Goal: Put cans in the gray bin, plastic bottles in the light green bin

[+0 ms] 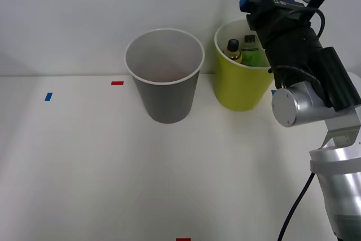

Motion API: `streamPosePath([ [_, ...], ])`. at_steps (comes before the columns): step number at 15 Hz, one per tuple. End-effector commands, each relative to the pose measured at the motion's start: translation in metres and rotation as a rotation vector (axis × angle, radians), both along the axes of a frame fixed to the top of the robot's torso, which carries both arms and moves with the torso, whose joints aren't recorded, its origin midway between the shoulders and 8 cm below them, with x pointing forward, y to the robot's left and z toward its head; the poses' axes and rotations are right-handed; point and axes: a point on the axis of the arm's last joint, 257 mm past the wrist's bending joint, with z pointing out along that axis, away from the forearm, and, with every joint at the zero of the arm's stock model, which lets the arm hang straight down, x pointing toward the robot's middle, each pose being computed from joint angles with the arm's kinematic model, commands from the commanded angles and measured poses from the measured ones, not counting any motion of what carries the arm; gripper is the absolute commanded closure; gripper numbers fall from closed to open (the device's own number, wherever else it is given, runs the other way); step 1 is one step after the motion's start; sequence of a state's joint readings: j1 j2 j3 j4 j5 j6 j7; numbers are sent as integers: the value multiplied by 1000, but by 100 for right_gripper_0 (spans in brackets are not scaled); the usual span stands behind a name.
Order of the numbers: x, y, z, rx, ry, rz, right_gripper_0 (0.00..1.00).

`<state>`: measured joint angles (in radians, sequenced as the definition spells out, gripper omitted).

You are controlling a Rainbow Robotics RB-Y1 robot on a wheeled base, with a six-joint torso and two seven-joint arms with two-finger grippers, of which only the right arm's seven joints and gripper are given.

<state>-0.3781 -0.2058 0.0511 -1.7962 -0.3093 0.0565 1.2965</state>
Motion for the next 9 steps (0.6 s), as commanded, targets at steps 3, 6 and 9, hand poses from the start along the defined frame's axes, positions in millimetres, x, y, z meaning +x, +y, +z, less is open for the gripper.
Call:
streamPosePath([
  [3, -75, -10, -33, 8, -71, 2, 23],
  [6, -113, -21, -54, -9, -38, -14, 23],
  [9, -138, -39, -86, -29, 9, -54, 23],
])
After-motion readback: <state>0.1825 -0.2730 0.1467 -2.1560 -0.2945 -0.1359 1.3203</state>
